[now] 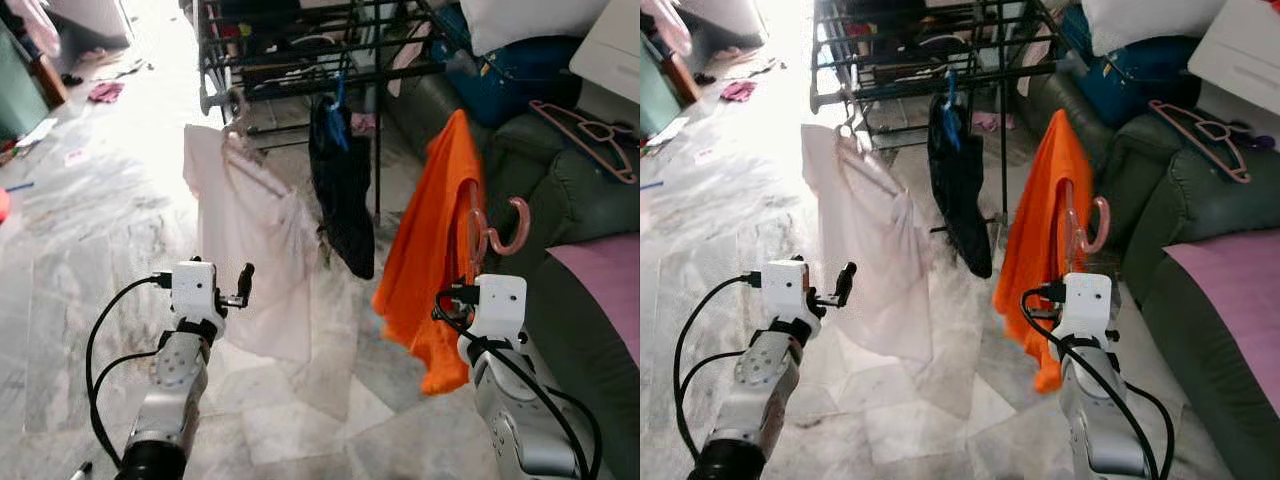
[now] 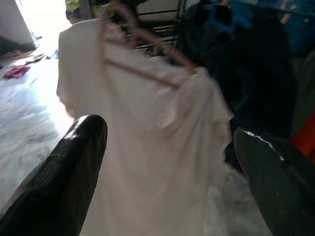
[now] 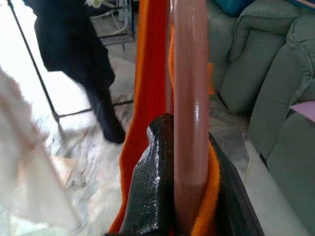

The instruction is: Hang hanger

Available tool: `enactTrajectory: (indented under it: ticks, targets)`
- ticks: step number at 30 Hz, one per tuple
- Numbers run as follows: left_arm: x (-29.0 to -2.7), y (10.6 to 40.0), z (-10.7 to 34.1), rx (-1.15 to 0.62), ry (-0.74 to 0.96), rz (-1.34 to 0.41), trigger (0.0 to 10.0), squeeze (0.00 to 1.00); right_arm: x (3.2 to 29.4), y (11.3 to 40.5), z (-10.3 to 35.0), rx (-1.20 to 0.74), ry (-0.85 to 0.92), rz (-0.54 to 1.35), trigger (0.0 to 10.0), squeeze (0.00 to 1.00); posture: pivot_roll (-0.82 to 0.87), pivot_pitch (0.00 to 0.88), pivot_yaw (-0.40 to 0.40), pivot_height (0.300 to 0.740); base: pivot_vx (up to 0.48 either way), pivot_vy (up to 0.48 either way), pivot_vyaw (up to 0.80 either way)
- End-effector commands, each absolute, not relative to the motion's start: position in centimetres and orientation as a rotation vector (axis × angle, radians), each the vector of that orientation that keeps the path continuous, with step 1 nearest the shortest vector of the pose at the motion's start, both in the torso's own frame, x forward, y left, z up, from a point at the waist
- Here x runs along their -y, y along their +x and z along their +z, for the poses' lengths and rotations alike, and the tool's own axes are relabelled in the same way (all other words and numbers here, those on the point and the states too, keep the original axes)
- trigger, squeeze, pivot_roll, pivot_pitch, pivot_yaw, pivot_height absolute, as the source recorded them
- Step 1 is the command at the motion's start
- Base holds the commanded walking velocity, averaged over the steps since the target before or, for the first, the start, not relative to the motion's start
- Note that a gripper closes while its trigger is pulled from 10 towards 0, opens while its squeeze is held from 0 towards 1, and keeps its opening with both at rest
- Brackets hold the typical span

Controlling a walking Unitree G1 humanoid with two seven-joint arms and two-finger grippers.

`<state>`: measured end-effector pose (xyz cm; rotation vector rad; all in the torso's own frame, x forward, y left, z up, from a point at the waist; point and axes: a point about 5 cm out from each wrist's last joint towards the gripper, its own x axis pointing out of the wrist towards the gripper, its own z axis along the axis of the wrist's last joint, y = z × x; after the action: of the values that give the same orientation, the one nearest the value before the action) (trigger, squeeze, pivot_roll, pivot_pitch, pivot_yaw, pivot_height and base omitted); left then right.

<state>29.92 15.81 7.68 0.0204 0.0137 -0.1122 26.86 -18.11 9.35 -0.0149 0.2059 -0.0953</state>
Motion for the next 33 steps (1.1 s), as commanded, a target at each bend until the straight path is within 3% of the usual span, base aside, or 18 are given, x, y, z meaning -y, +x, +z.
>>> enactTrajectory:
  ticks: [1, 16, 33]
  targets:
    - [-15.6, 29.8, 7.4, -0.031, 0.017, -0.129, 10.0, 0.0, 18.6, 26.9, 9.7, -0.186, -0.024, -0.108, 10.0, 0.0, -0.15, 0.075, 0.043, 0.74, 0.48, 0.0, 0.0]
    - [-15.0, 29.9, 7.3, -0.033, -0.002, -0.131, 10.0, 0.0, 17.9, 26.9, 9.3, -0.211, -0.027, -0.088, 10.0, 0.0, -0.15, 0.105, 0.043, 0.74, 0.48, 0.0, 0.0]
    - [-15.4, 30.0, 7.6, -0.027, 0.008, -0.112, 10.0, 0.0, 16.7, 25.9, 5.2, -0.443, 0.027, -0.039, 10.0, 0.0, -0.13, 0.16, 0.052, 0.74, 0.462, 0.0, 0.0]
